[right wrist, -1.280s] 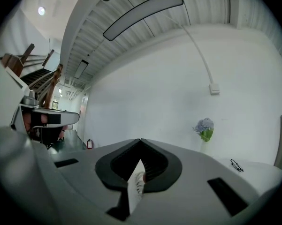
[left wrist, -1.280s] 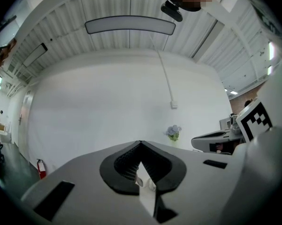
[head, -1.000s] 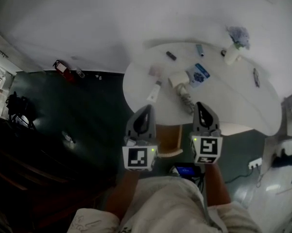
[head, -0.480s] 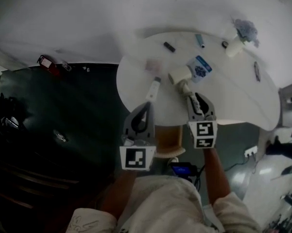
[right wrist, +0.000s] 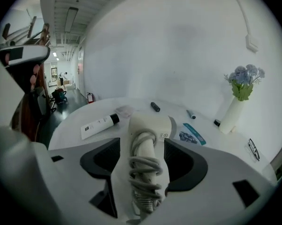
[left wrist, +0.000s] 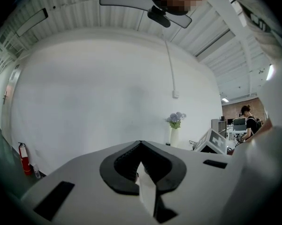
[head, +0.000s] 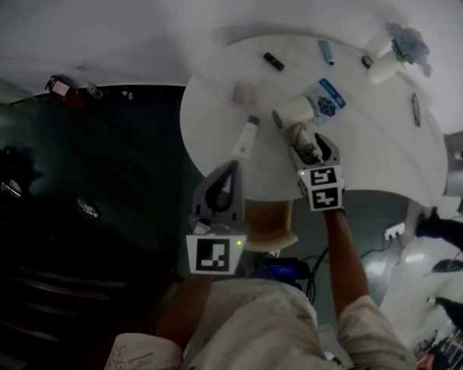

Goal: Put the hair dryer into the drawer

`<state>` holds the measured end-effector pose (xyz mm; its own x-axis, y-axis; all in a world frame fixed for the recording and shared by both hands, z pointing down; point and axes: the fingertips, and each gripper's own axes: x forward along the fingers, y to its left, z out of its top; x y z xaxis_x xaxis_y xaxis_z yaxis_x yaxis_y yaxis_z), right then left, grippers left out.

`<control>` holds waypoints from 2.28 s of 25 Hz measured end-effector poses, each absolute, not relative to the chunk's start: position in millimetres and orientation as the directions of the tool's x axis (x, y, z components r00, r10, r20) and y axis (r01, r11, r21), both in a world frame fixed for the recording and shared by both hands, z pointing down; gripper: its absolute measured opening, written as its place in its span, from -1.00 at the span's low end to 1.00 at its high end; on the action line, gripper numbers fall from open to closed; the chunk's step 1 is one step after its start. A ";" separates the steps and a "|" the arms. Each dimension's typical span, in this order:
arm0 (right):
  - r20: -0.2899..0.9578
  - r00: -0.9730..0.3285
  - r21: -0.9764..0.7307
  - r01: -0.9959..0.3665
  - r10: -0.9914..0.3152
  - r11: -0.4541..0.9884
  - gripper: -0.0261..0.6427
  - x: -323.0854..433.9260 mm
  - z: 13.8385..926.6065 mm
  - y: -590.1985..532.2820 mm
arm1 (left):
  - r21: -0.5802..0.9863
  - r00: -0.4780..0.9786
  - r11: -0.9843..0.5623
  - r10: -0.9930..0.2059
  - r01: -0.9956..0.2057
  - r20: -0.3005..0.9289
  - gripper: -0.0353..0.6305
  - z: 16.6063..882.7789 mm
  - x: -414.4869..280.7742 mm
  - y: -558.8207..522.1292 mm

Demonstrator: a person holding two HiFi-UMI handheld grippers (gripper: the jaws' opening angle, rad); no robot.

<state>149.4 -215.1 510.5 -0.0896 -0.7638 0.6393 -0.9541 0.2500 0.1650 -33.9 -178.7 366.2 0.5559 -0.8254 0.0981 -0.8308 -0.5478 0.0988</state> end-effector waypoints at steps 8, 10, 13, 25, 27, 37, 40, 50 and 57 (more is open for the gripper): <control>0.752 -0.090 0.135 -0.948 -0.652 0.287 0.00 151.1 552.6 -234.1 | 0.108 0.568 -0.558 -0.811 -0.823 0.137 -0.89 389.5 -36.5 -190.9; 0.779 -0.075 0.143 -0.945 -0.622 0.293 0.00 155.7 560.9 -234.9 | 0.110 0.571 -0.560 -0.810 -0.821 0.134 -0.89 391.6 -34.8 -194.1; 0.814 -0.083 0.123 -0.943 -0.575 0.309 0.00 159.3 567.7 -235.6 | 0.124 0.575 -0.562 -0.806 -0.818 0.139 -0.89 394.5 -32.4 -197.5; 0.865 -0.149 0.004 -0.953 -0.480 0.304 -0.03 161.8 577.9 -238.7 | 0.151 0.580 -0.561 -0.800 -0.814 0.155 -0.89 402.6 -28.5 -191.9; 0.869 -0.144 0.009 -0.952 -0.474 0.306 -0.03 162.5 578.2 -239.1 | 0.145 0.584 -0.566 -0.797 -0.812 0.157 -0.89 403.5 -27.2 -190.2; 0.854 -0.121 0.031 -0.959 -0.506 0.281 -0.13 164.7 578.0 -236.7 | 0.140 0.583 -0.566 -0.797 -0.812 0.159 -0.89 403.8 -27.5 -188.2; 0.848 -0.118 0.032 -0.962 -0.517 0.272 -0.14 162.4 576.1 -235.7 | 0.146 0.578 -0.560 -0.799 -0.816 0.166 -0.89 403.4 -29.1 -187.2; 0.820 -0.096 0.046 -0.972 -0.564 0.232 -0.16 164.3 562.8 -219.2 | 0.133 0.582 -0.566 -0.798 -0.813 0.159 -0.89 399.0 -34.0 -180.0; 0.759 -0.086 0.052 -0.980 -0.646 0.191 -0.17 163.4 523.8 -199.1 | 0.122 0.598 -0.585 -0.789 -0.802 0.140 -0.89 387.5 -28.3 -167.4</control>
